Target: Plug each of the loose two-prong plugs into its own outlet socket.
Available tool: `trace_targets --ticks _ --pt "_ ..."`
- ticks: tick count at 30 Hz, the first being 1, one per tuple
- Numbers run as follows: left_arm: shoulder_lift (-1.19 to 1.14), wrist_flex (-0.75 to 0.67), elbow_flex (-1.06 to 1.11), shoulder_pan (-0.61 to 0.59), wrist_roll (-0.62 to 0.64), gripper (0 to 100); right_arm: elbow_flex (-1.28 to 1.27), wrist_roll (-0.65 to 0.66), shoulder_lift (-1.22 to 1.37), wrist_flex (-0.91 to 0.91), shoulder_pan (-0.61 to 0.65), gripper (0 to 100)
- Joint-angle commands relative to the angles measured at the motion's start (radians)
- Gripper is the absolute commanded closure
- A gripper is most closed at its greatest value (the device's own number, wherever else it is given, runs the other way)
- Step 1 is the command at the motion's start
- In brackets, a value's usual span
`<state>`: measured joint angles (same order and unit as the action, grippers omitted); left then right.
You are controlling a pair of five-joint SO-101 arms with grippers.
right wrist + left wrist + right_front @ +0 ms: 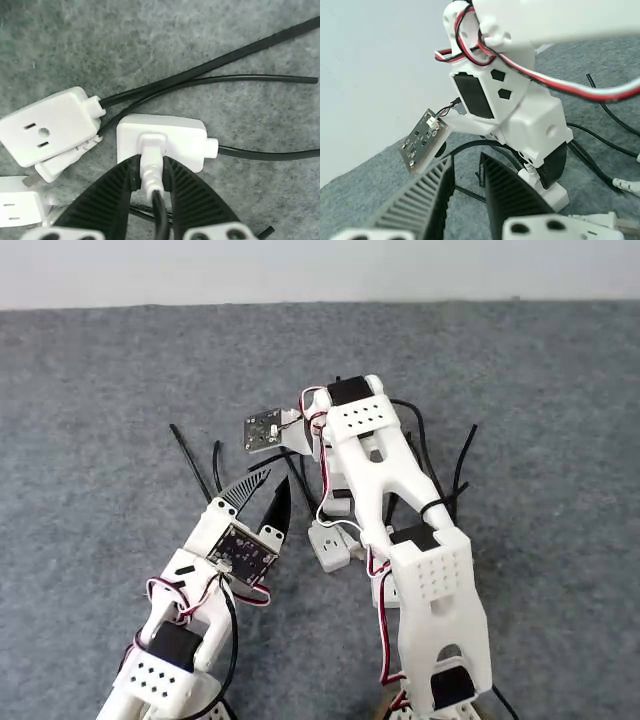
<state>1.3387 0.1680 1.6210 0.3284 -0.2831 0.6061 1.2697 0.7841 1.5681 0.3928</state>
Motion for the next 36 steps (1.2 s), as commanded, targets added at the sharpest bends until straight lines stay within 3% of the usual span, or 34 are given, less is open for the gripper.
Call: trace_targets --ticks 1,16,23,36 --pt "-0.003 0.002 -0.035 0.0 0.012 91 -0.009 0.008 0.074 -0.01 -0.007 99.0" --pt "-0.003 0.0 -0.035 0.0 0.011 91 -0.008 -0.049 0.073 0.002 -0.002 98.1" --pt "-0.003 0.0 -0.035 -0.002 0.011 91 0.015 -0.077 0.073 0.012 0.002 79.4" --pt "-0.003 0.0 -0.035 0.0 0.011 91 0.443 -0.138 0.073 0.228 0.027 80.5"
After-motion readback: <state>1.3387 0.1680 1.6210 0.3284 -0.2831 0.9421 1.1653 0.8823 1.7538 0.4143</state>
